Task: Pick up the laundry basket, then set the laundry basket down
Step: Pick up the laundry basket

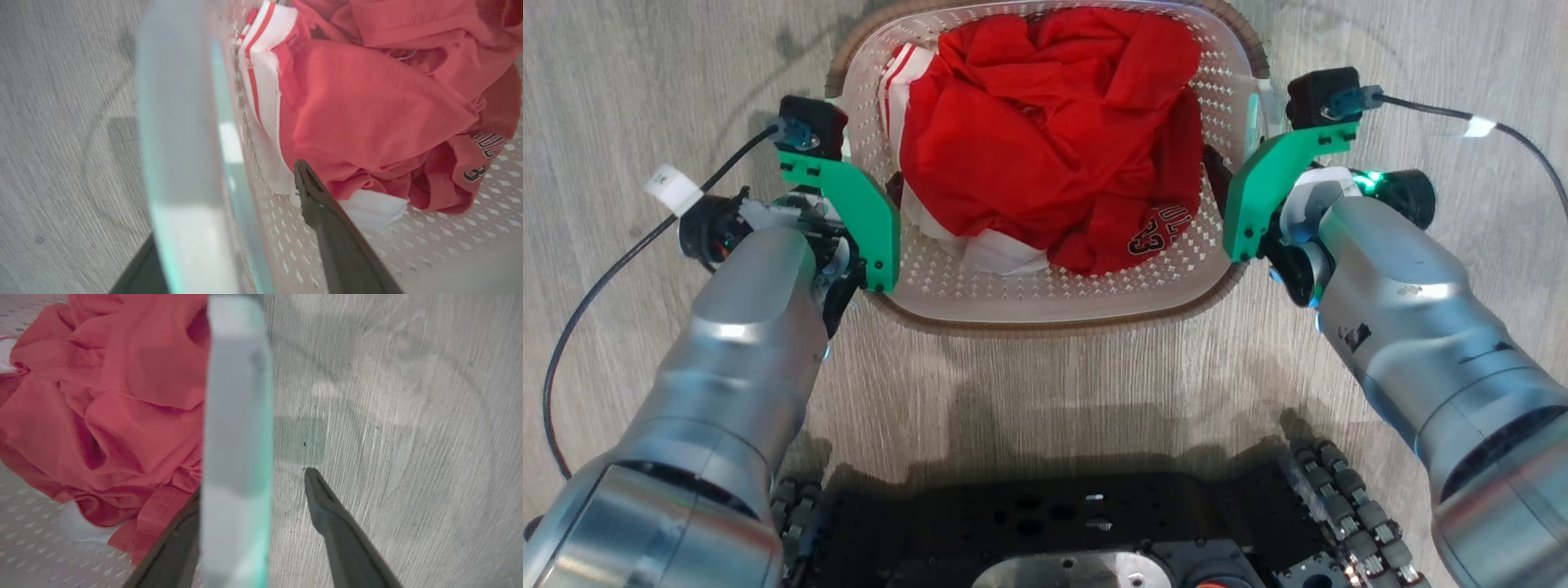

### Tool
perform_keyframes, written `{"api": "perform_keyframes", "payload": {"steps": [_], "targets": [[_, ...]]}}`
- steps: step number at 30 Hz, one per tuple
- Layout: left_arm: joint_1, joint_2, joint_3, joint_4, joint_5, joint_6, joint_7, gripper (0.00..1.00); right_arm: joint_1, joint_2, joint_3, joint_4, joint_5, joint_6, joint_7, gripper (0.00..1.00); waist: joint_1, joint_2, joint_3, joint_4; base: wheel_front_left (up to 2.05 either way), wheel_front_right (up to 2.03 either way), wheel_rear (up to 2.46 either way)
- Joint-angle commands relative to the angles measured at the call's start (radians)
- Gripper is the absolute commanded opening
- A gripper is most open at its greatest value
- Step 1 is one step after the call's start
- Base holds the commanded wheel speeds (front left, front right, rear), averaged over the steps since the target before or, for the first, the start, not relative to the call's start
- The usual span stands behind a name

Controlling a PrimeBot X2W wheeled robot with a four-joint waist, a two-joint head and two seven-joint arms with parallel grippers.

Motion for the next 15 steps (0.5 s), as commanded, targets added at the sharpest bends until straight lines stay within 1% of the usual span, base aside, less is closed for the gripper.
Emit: {"api": "perform_keyframes", "payload": {"steps": [1,4,5,6,7,8,9,15], "targets": [[0.016,0.032,-0.002,0.001,-0.011,-0.006,-0.005,1.0,0.038,0.015,0.02,-0.006,0.012,-0.001,-0.006,1.0,-0.0001,0.0,0.001,0.001,0.0,0.0,0.0],[0.018,0.031,-0.017,0.002,-0.024,-0.006,-0.001,1.0,0.032,0.015,0.036,-0.001,0.018,-0.001,-0.008,1.0,-0.0001,0.0,0.002,0.001,0.0,0.0,0.0],[0.019,0.03,-0.022,0.002,-0.03,-0.006,0.003,0.91,0.03,0.015,0.041,0.001,0.02,-0.001,-0.007,0.69,-0.0001,0.0,0.002,0.001,0.0,0.0,0.0],[0.018,0.03,-0.026,0.003,-0.035,-0.006,0.005,0.58,0.029,0.015,0.044,0.003,0.024,-0.001,-0.006,0.29,-0.0001,0.0,0.002,0.002,0.0,0.0,0.0],[0.018,0.03,-0.031,0.003,-0.041,-0.006,0.007,0.35,0.028,0.015,0.047,0.004,0.028,-0.001,-0.004,0.03,-0.0001,0.0,0.002,0.002,0.0,0.0,0.0],[0.017,0.029,-0.035,0.003,-0.046,-0.006,0.008,0.06,0.027,0.015,0.052,0.004,0.031,-0.001,-0.001,0.0,-0.0001,0.0,0.002,0.003,0.0,0.0,0.0],[0.017,0.029,-0.04,0.003,-0.051,-0.006,0.008,0.0,0.026,0.015,0.057,0.004,0.033,-0.001,0.001,0.0,-0.0001,0.0,0.002,0.003,0.0,0.0,0.0],[0.023,0.027,-0.067,-0.001,-0.09,-0.006,0.032,0.0,0.021,0.015,0.073,0.006,0.055,-0.001,-0.014,0.0,-0.0001,0.0,0.001,0.006,0.0,0.0,0.0]]}}
